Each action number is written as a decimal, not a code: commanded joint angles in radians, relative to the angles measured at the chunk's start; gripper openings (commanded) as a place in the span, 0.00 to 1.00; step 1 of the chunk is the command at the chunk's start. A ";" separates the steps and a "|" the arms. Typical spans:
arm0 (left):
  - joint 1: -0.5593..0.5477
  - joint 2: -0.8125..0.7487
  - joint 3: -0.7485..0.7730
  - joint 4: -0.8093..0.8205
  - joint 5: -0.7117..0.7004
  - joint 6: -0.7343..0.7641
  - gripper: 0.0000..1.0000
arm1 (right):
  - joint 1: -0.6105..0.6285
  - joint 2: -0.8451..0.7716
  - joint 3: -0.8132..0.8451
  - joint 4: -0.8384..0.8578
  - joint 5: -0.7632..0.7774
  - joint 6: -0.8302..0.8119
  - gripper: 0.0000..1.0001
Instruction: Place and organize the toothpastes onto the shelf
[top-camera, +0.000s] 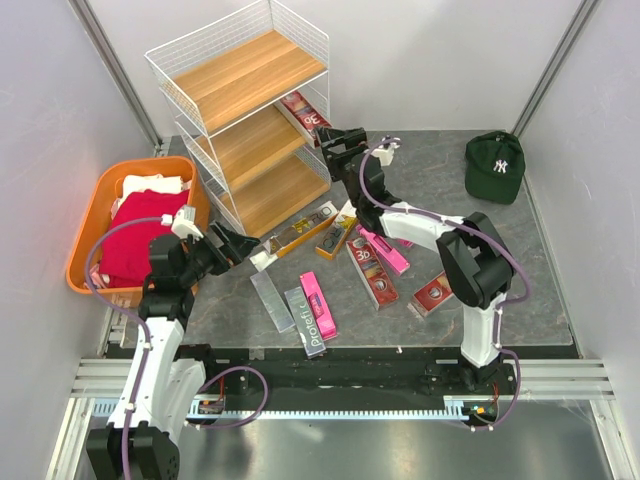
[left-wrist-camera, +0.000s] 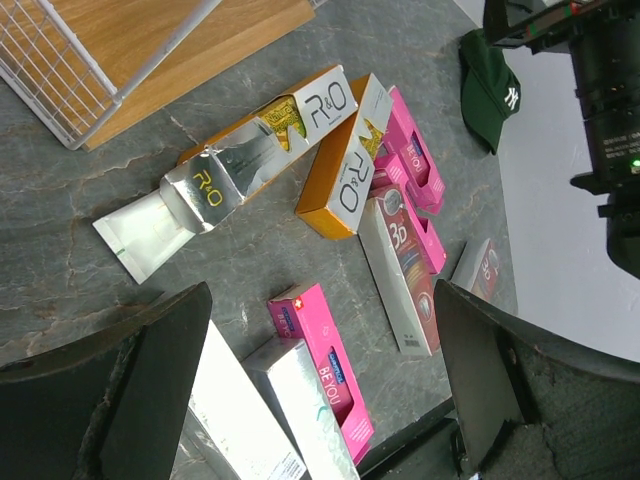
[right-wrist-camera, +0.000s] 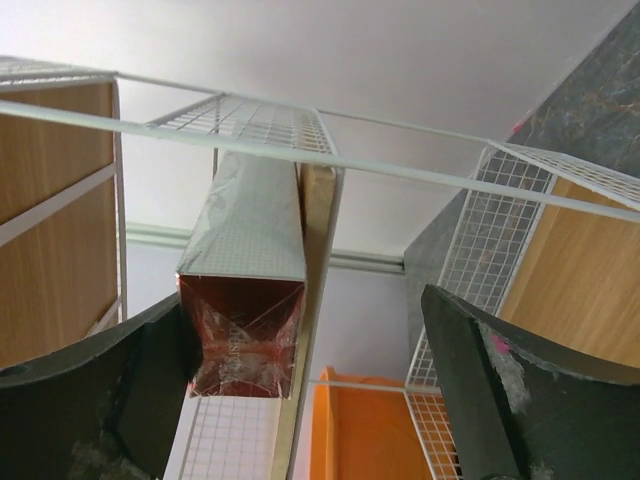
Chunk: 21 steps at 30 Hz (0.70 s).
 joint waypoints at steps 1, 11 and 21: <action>-0.003 0.010 -0.011 0.042 0.020 0.037 0.99 | -0.024 -0.098 -0.042 0.018 -0.099 -0.091 0.98; -0.003 0.027 -0.011 0.055 0.037 0.034 0.99 | -0.041 -0.167 -0.077 0.032 -0.157 -0.129 0.97; -0.003 0.043 -0.010 0.061 0.036 0.034 0.99 | -0.043 -0.095 -0.053 0.067 -0.222 -0.059 0.38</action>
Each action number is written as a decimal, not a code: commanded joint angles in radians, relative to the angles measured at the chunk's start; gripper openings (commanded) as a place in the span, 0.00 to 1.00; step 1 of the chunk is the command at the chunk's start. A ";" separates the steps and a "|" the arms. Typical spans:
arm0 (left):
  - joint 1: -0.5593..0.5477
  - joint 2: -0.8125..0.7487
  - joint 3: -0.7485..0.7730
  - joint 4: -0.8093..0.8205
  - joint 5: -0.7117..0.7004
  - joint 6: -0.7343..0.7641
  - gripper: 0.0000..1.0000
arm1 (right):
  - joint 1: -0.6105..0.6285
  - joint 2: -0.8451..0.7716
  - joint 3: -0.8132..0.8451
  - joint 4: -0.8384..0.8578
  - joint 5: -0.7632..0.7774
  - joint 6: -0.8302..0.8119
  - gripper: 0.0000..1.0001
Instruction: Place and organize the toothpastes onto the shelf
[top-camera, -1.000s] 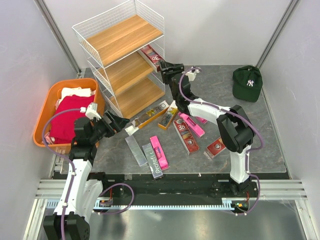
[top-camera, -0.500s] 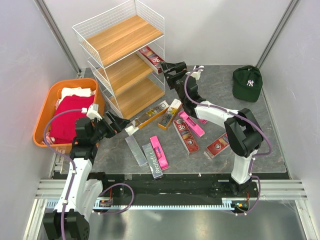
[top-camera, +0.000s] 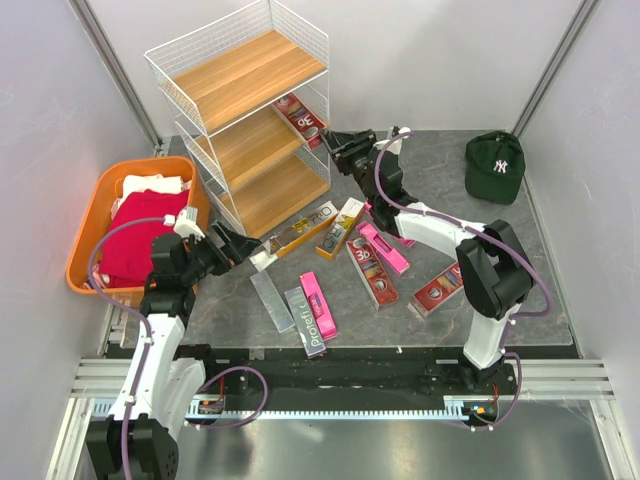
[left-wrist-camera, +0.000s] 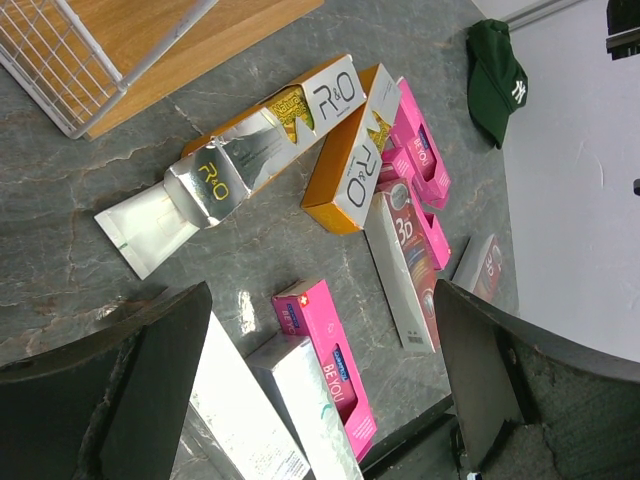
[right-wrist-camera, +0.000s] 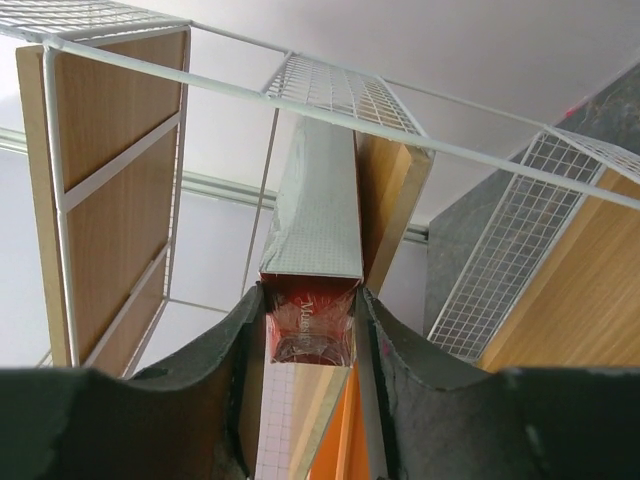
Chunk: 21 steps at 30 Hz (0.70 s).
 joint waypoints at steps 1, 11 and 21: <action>-0.001 0.007 0.003 0.043 0.026 0.034 0.99 | 0.001 0.045 0.036 0.049 -0.031 0.024 0.38; -0.005 0.013 0.008 0.043 0.034 0.034 0.99 | -0.025 0.146 0.133 0.066 -0.097 0.050 0.52; -0.015 0.036 0.026 0.054 0.049 0.037 1.00 | -0.078 -0.024 0.024 -0.032 -0.224 -0.030 0.98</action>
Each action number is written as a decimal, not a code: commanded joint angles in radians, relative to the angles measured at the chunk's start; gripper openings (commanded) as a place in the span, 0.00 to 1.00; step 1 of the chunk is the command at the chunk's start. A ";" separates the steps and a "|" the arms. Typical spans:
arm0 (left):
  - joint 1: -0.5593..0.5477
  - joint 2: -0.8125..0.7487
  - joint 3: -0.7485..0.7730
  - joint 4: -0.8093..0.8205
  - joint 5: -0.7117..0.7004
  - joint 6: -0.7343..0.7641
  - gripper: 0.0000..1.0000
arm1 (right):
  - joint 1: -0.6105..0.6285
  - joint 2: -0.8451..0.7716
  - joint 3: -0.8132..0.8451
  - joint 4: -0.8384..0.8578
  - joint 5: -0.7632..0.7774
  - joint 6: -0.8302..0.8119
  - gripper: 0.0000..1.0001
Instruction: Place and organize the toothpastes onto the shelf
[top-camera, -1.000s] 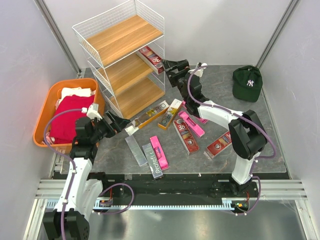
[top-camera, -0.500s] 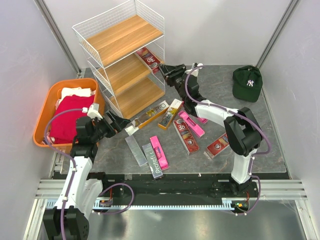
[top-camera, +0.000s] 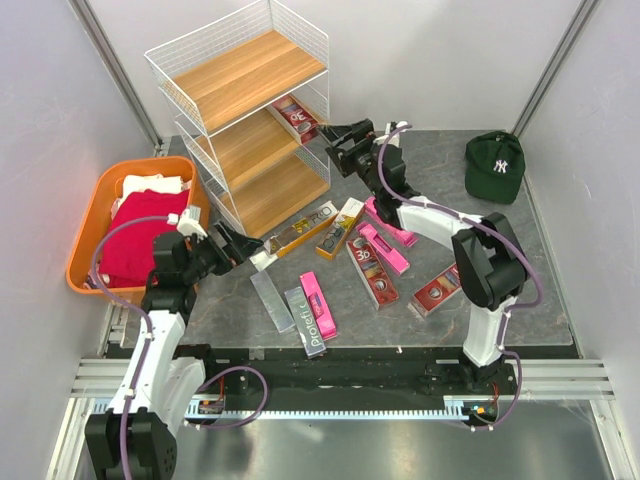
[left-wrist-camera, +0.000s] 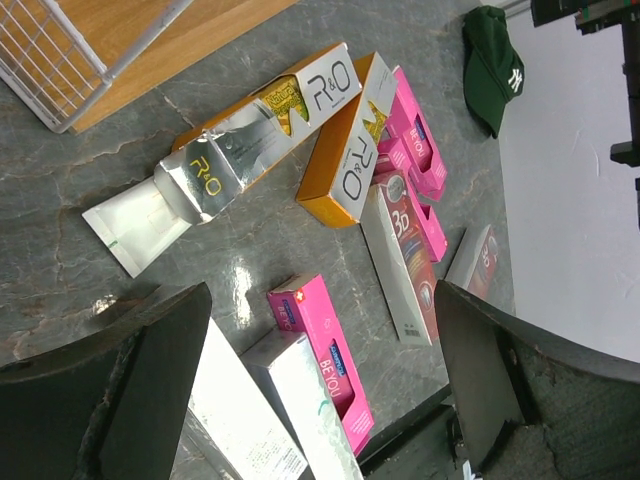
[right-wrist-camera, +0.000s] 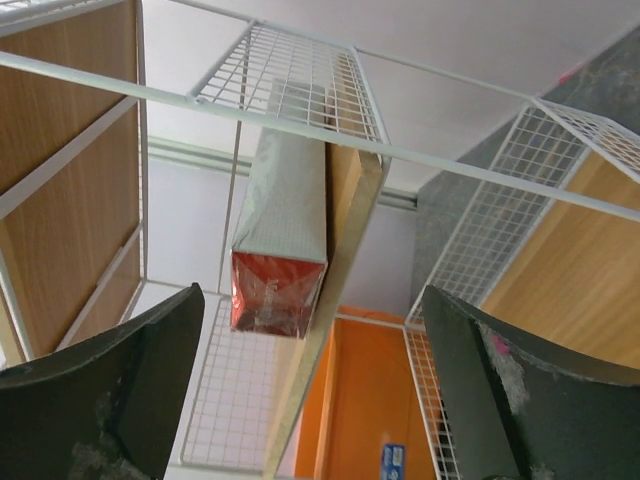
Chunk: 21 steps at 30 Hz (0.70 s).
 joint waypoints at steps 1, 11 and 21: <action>-0.012 0.012 0.029 0.037 0.027 0.037 1.00 | -0.029 -0.130 -0.057 -0.031 -0.076 -0.081 0.98; -0.248 0.178 0.162 0.014 -0.201 0.074 1.00 | -0.038 -0.444 -0.246 -0.466 -0.023 -0.476 0.98; -0.521 0.491 0.370 -0.035 -0.434 0.093 1.00 | -0.014 -0.710 -0.424 -0.927 0.185 -0.761 0.98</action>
